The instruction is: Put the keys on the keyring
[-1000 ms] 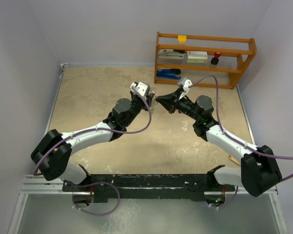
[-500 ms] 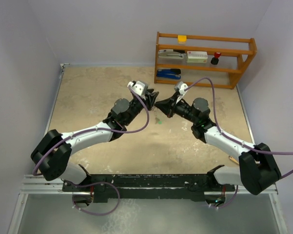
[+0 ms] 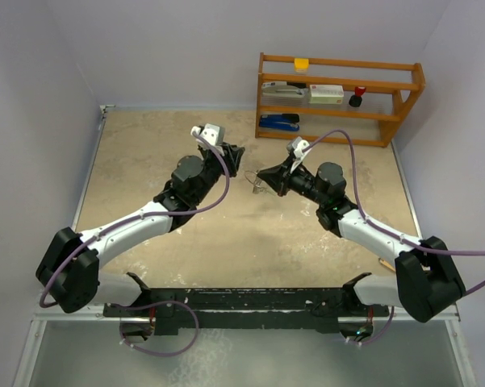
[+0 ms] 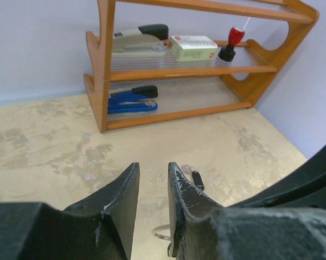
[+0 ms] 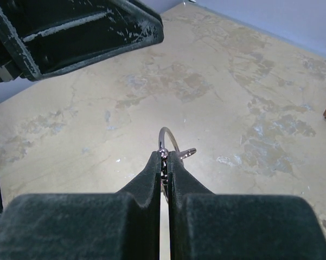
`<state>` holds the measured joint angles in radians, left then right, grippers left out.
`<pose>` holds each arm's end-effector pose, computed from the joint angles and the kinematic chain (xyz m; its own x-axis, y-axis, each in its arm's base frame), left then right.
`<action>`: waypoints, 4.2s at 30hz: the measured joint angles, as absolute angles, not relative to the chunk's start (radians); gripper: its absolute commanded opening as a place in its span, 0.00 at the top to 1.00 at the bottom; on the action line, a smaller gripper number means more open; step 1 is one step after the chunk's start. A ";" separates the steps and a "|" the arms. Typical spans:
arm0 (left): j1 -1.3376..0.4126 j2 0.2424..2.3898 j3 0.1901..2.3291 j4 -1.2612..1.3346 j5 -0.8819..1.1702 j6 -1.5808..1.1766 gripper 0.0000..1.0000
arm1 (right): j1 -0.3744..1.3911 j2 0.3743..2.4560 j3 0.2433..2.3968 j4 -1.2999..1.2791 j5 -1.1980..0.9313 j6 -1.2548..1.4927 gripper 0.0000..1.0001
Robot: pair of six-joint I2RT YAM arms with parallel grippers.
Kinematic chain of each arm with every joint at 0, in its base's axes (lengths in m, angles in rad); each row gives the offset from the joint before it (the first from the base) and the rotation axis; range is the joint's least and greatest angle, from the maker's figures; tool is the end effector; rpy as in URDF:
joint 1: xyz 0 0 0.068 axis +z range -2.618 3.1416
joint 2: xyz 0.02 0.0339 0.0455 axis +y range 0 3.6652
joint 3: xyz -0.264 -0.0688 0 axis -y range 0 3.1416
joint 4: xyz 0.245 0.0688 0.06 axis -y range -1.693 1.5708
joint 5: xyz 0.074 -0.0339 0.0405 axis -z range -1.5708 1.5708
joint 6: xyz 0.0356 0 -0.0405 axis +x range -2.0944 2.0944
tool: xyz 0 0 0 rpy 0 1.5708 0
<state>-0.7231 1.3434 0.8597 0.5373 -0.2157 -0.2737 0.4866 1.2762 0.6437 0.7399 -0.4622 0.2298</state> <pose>0.2404 -0.2020 0.3157 -0.0927 -0.2703 -0.9583 0.4789 0.8317 -0.2809 0.2416 0.1458 0.2810 -0.0923 0.1818 -0.9790 -0.8107 0.5571 0.1799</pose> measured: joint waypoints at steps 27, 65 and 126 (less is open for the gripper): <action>-0.689 1.315 0.883 0.311 0.007 -0.435 0.51 | 0.487 1.277 0.688 0.665 -0.423 0.169 0.99; -0.620 1.147 0.796 0.301 -0.344 -0.487 0.37 | 0.697 1.682 0.938 0.087 -0.121 0.582 0.56; -0.554 1.135 0.737 0.275 -0.233 -0.487 0.37 | 0.813 1.760 0.978 -0.025 0.176 0.828 0.70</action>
<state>-0.5545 1.1351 0.7372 0.2752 -0.2329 -0.4873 0.8127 1.7599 0.9779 -0.0254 0.1764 0.8276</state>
